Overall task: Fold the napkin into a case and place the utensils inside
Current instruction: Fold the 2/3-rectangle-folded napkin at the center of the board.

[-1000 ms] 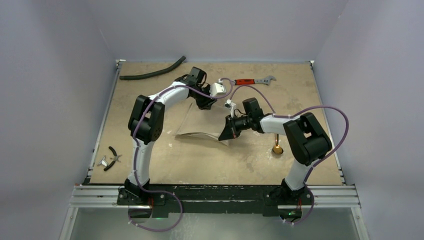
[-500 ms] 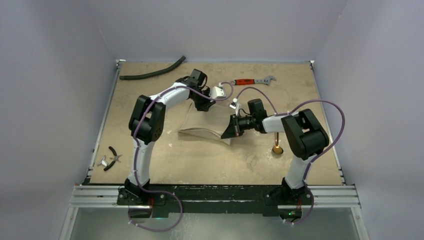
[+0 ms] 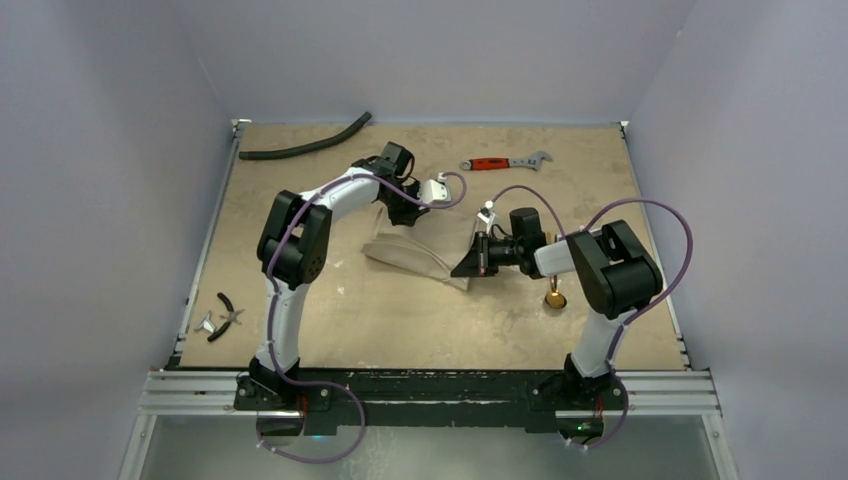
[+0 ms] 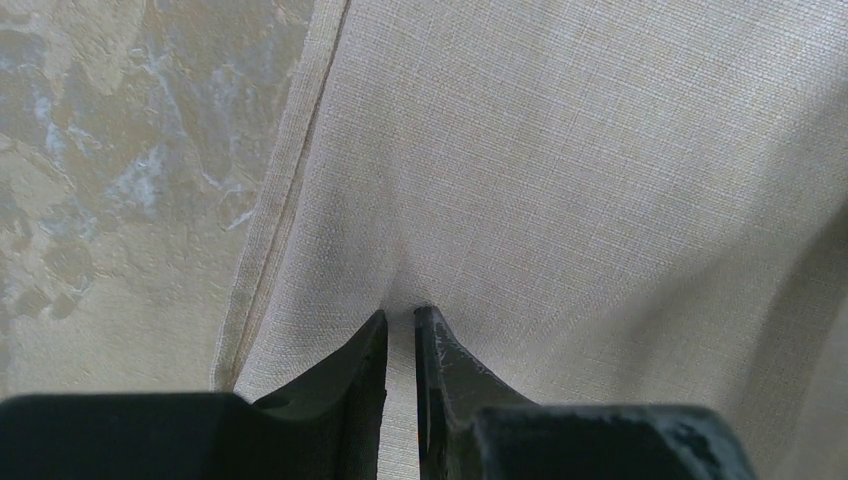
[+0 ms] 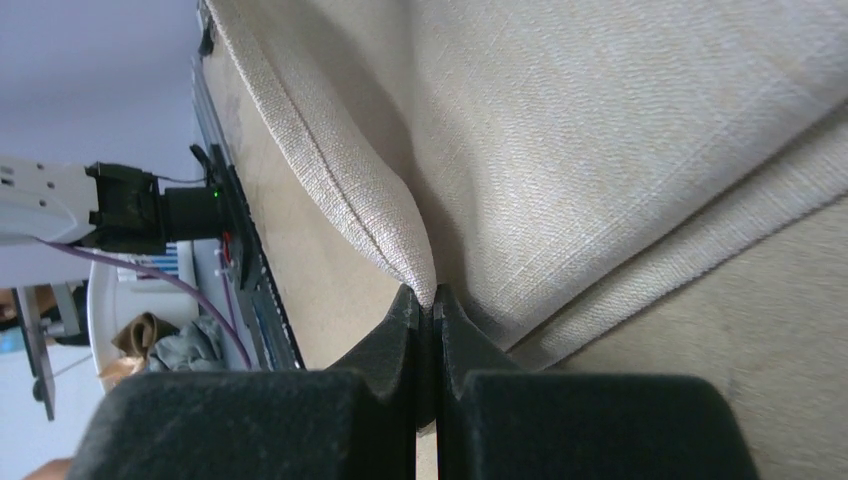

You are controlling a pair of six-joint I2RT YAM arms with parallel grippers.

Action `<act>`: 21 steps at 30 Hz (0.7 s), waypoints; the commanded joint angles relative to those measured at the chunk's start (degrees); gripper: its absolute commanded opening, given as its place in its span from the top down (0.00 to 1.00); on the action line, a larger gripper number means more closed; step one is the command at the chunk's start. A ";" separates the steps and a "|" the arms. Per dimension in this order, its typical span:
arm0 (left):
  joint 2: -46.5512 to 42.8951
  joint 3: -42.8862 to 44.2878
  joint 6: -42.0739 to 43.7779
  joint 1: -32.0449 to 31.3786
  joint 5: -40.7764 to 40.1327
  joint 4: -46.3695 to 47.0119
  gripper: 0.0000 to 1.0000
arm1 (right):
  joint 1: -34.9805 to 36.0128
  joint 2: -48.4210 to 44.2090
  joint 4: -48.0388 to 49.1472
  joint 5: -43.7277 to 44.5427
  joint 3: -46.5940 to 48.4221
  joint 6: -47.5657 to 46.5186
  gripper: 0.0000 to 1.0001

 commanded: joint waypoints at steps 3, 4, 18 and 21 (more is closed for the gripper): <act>-0.04 -0.63 2.32 -0.26 -0.86 -2.87 0.86 | -1.16 -3.09 3.28 5.13 -0.92 5.16 1.00; -0.01 -0.48 2.56 -0.30 -0.91 -3.18 0.86 | -1.21 -3.29 3.30 5.57 -0.76 5.67 1.00; 0.08 0.84 3.72 -0.26 -1.03 -4.35 0.89 | -1.20 -2.31 -7.43 10.00 6.81 1.51 1.00; -0.86 2.42 2.44 0.02 -0.65 -4.41 0.88 | -1.34 -1.68 -8.77 13.05 5.66 0.72 1.00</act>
